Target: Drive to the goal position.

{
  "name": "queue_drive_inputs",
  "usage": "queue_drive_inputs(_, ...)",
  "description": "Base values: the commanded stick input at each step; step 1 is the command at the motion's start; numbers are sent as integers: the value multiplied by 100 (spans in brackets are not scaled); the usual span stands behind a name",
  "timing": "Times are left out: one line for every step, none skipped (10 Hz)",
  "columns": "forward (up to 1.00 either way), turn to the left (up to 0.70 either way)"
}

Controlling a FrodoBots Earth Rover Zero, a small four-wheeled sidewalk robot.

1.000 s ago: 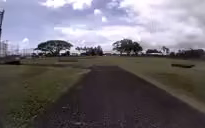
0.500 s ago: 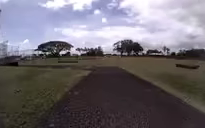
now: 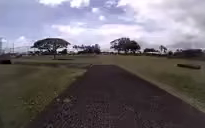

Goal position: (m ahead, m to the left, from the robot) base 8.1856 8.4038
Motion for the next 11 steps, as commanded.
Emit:
queue_drive_inputs(70,1)
queue_drive_inputs(70,1)
queue_drive_inputs(70,1)
queue_drive_inputs(70,1)
queue_drive_inputs(70,1)
queue_drive_inputs(70,1)
queue_drive_inputs(70,1)
queue_drive_inputs(70,1)
queue_drive_inputs(70,1)
queue_drive_inputs(70,1)
queue_drive_inputs(70,1)
